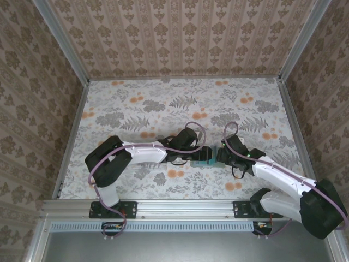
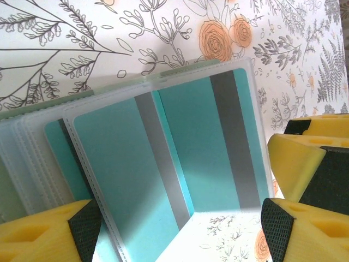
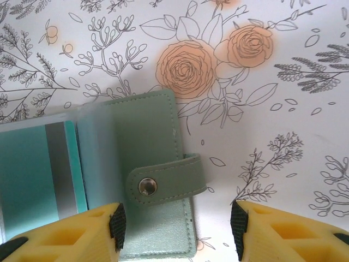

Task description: Take the credit cards out of the card holder

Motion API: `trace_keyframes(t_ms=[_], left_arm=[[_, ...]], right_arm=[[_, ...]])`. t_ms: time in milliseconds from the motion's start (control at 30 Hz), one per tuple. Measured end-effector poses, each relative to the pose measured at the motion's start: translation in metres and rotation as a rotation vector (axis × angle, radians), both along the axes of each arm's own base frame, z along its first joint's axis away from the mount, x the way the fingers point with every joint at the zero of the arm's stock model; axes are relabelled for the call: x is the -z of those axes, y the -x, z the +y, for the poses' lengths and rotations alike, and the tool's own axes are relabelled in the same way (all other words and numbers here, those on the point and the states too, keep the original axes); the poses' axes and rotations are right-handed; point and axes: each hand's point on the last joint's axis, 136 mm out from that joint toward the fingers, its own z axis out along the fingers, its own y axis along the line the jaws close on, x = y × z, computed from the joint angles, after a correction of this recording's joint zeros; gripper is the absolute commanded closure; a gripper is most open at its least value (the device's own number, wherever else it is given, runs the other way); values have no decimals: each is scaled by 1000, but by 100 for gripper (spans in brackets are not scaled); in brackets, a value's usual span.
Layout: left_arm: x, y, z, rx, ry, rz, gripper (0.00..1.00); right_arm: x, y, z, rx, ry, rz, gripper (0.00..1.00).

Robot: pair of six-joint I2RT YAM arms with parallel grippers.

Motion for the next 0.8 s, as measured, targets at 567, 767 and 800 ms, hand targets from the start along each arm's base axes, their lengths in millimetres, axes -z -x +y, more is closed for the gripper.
trace_keyframes(t_ms=[567, 767, 800], left_arm=[[-11, -4, 5, 4, -64, -72, 28], [-17, -7, 10, 1, -76, -97, 55], [-17, -6, 10, 1, -77, -95, 60]], right_arm=[[-1, 1, 1, -26, 3, 1, 60], [-3, 0, 11, -73, -30, -2, 72], [-2, 0, 13, -80, -34, 0, 72]])
